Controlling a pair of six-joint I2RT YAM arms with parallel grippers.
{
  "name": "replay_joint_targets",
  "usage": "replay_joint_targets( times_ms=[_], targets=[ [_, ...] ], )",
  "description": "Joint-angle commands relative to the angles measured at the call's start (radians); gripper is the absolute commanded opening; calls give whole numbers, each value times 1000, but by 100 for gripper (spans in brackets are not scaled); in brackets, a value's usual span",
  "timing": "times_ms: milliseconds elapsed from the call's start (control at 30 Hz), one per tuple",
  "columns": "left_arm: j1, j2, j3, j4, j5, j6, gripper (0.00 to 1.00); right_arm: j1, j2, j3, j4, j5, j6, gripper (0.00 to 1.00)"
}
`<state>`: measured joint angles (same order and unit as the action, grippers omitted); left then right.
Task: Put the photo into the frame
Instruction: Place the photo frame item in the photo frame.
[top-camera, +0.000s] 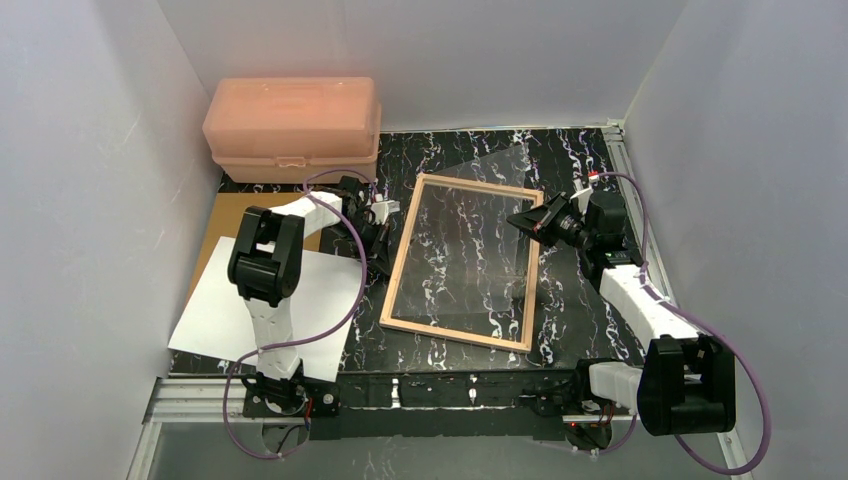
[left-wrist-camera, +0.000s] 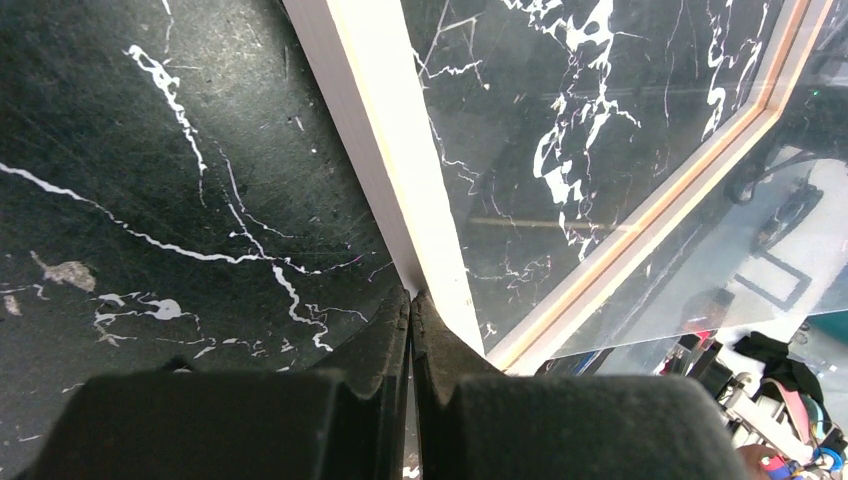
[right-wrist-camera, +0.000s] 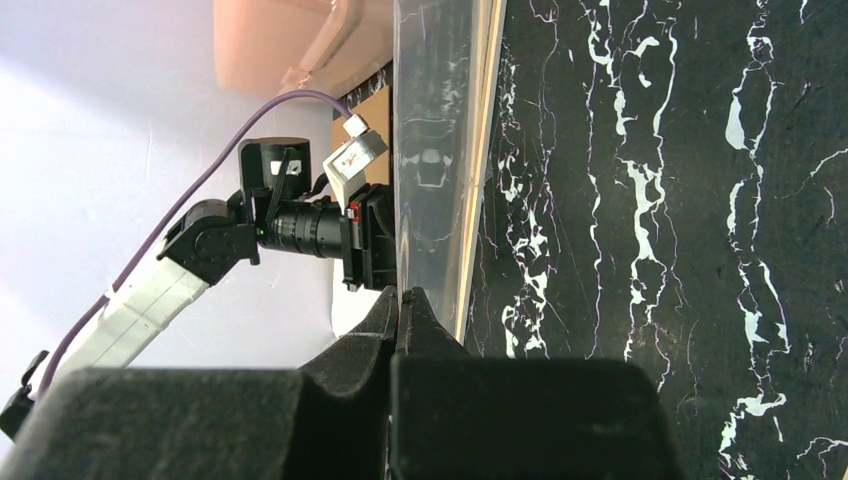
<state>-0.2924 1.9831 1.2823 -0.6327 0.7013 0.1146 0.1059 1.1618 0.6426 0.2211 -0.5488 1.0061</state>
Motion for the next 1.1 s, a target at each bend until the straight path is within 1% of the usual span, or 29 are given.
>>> replay_joint_targets(
  times_ms=[0, 367, 667, 867, 1067],
  targets=[
    [-23, 7, -11, -13, 61, 11, 0, 4, 10, -5, 54, -16, -6, 1],
    [-24, 3, -12, -13, 63, 13, 0, 5, 7, -22, 44, 22, 17, 1],
    [-23, -3, -12, -14, 62, 14, 0, 5, 12, -14, -15, 39, -24, 1],
    [-24, -4, -10, -13, 59, 10, 0, 7, -14, -15, -66, 56, -70, 1],
    [-24, -2, -7, -14, 57, 8, 0, 7, -36, -22, -85, 64, -70, 1]
  ],
)
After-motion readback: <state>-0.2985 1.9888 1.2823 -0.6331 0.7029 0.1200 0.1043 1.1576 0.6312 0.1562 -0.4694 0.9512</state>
